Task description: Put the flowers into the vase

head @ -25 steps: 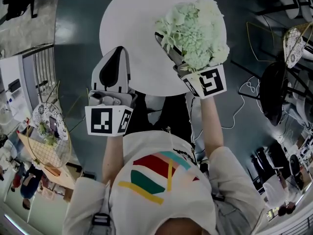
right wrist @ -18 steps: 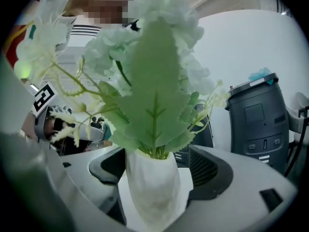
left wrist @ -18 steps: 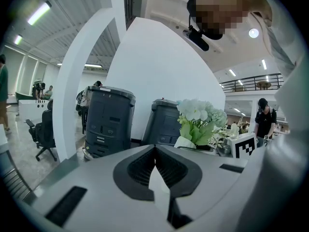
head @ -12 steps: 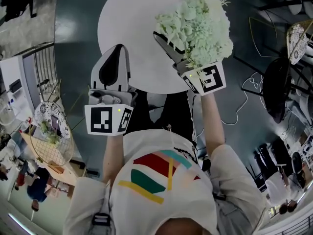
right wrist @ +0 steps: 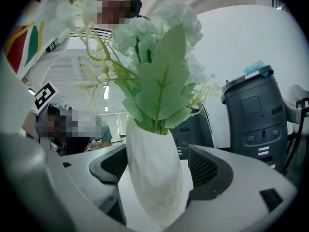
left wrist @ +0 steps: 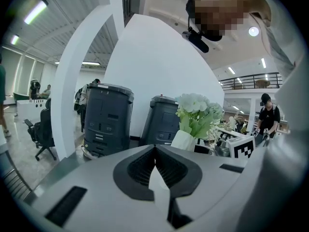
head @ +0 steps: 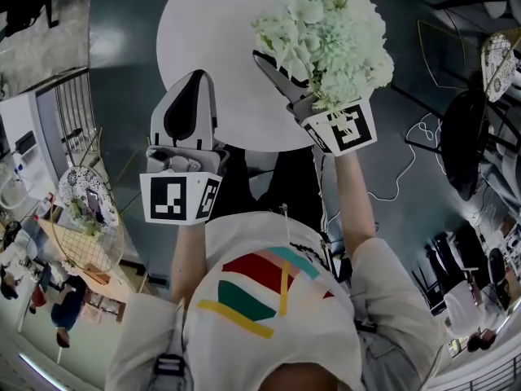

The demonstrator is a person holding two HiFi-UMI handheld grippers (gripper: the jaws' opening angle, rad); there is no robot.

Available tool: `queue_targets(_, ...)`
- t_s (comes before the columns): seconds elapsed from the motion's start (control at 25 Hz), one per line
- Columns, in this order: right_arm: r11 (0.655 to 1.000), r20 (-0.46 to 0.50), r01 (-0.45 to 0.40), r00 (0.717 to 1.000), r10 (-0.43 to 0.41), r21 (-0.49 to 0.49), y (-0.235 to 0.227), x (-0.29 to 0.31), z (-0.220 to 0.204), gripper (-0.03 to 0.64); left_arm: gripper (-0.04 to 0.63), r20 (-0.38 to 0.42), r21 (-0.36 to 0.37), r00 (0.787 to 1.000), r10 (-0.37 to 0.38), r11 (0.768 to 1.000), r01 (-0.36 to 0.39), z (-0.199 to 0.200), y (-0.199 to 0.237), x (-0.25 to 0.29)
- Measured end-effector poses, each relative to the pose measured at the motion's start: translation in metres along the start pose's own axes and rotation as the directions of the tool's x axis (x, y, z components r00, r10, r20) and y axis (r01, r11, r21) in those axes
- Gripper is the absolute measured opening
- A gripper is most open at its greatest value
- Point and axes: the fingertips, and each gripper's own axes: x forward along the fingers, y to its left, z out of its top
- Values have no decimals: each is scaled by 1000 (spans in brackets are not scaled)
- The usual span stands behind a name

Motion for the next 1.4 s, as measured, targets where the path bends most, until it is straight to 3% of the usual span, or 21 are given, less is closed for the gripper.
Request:
queue_targets(0.92, 997, -96, -20, 995, 27, 79, 14, -23, -43, 396, 7, -16, 30, 998, -54, 998, 55, -5, -22, 11)
queue_targets(1.4, 988, -206, -79, 973, 106, 133, 48, -59, -74, 394, 8, 21, 54, 996, -87, 995, 85, 7, -36, 11)
